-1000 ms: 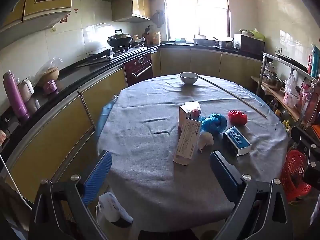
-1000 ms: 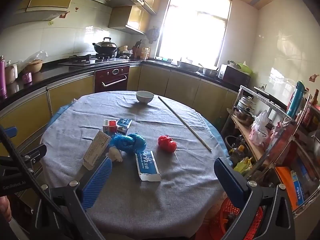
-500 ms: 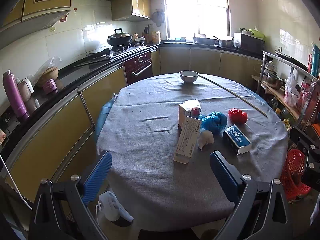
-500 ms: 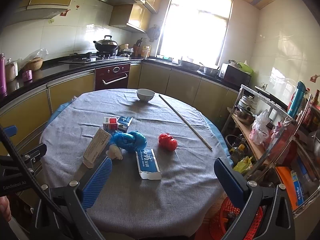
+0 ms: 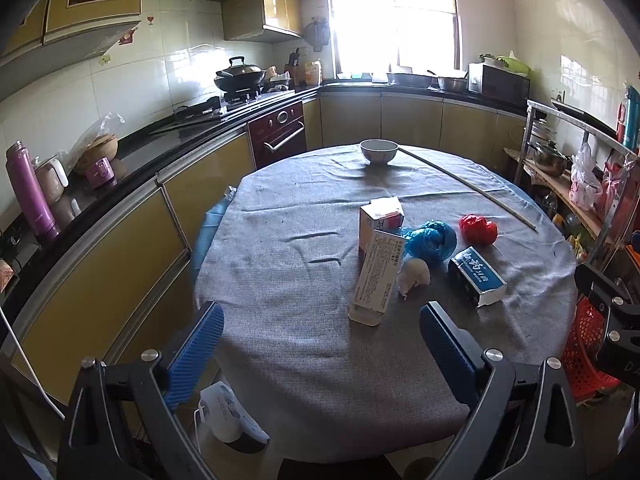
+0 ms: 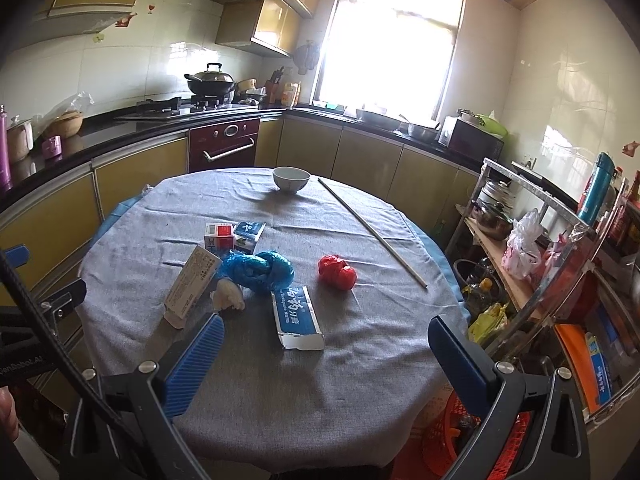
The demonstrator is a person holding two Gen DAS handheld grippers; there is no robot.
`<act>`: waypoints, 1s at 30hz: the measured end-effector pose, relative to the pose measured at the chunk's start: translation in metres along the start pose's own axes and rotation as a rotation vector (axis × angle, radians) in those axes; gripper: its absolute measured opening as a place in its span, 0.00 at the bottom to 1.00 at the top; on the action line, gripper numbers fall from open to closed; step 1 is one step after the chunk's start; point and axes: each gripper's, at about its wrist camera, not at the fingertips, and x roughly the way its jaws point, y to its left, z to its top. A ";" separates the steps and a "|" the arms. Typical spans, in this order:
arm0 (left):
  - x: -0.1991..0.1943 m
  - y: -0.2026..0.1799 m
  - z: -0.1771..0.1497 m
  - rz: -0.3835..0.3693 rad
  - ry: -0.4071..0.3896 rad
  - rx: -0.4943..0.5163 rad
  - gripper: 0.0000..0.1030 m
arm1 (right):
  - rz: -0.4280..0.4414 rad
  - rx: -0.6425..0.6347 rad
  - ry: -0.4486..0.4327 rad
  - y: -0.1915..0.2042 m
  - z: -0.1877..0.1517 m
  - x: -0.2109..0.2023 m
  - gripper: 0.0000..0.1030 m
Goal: Collect trash
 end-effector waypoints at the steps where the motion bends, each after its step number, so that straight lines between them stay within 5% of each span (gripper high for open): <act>1: 0.000 0.000 0.000 0.001 0.001 0.001 0.95 | 0.001 -0.001 0.003 0.001 0.000 0.001 1.00; 30: 0.002 0.004 0.001 0.005 0.007 -0.001 0.95 | -0.001 -0.008 0.035 0.000 -0.004 0.013 1.00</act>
